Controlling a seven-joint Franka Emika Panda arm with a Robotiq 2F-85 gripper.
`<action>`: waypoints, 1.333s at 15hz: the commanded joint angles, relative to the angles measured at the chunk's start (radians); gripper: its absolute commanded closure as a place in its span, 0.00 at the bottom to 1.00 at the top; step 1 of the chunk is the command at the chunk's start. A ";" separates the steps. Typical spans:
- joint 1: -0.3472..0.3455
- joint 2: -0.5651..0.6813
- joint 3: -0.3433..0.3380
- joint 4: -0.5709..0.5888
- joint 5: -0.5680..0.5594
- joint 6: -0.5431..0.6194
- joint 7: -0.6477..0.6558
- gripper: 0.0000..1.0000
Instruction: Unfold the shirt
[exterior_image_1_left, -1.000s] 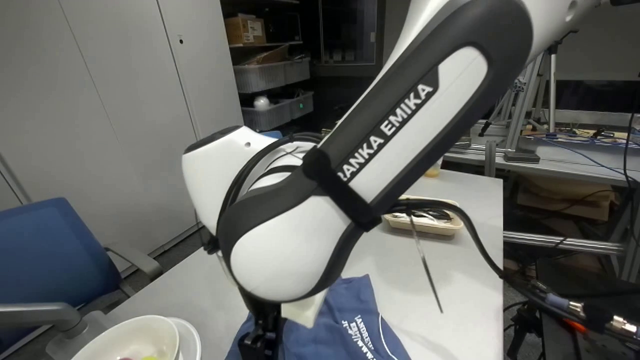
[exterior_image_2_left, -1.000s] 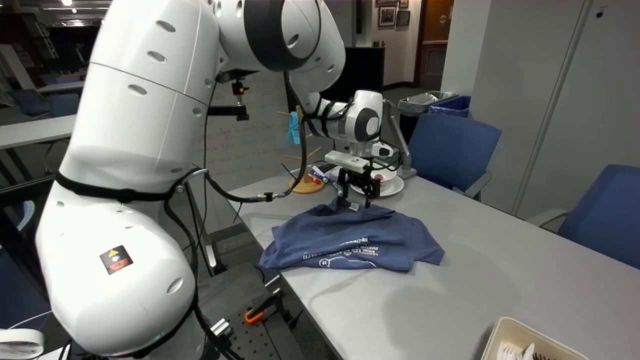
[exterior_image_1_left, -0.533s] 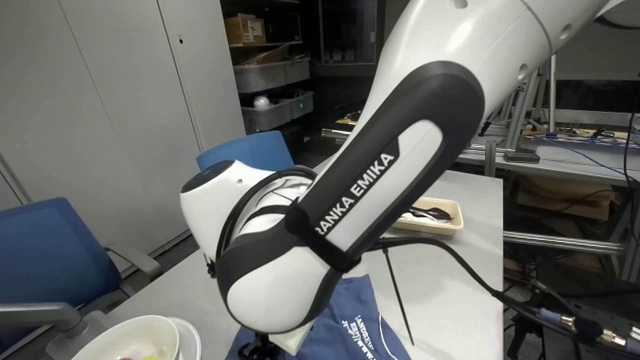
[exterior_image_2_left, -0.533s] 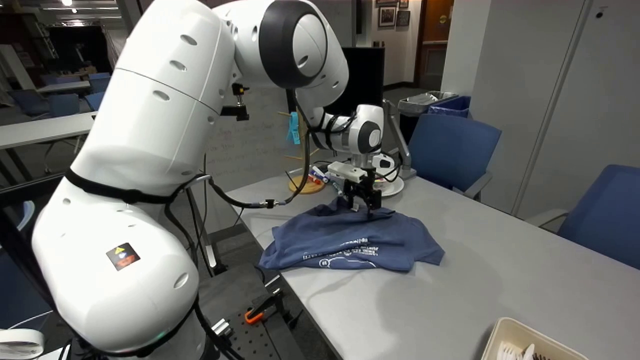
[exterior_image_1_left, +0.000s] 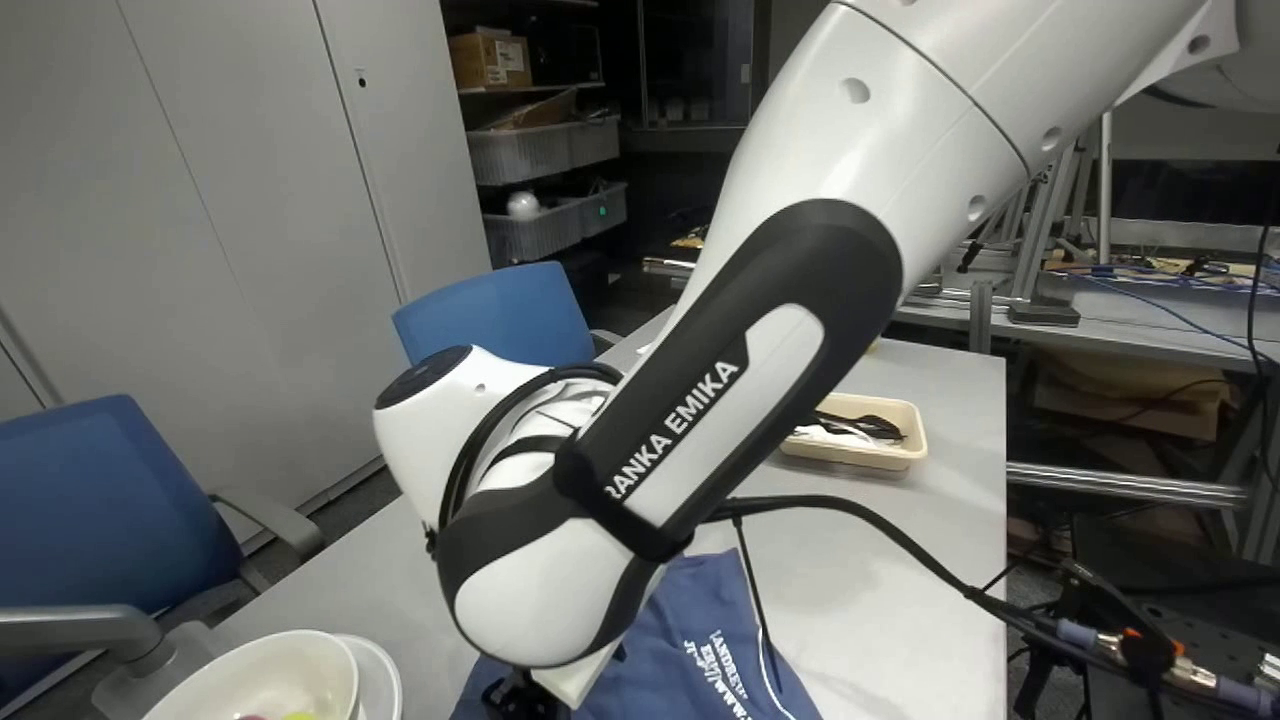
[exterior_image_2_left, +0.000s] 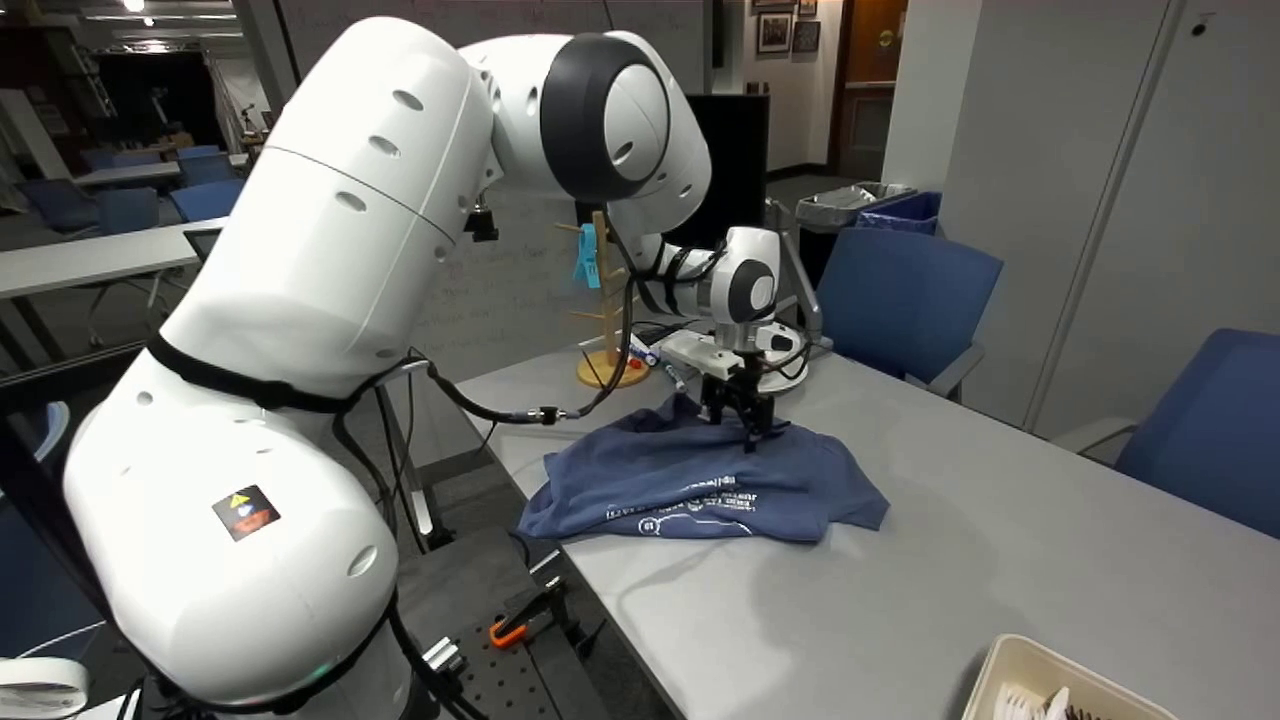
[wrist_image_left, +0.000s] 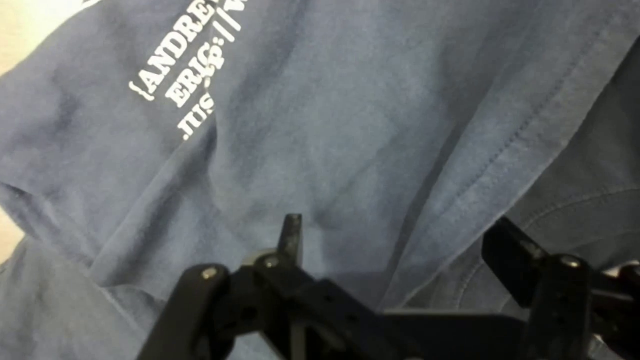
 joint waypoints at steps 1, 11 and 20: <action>0.015 0.036 -0.018 0.051 -0.010 -0.022 0.023 0.40; 0.015 0.016 -0.024 0.062 -0.023 -0.026 0.008 1.00; 0.003 -0.098 -0.103 0.032 -0.178 -0.035 -0.024 0.99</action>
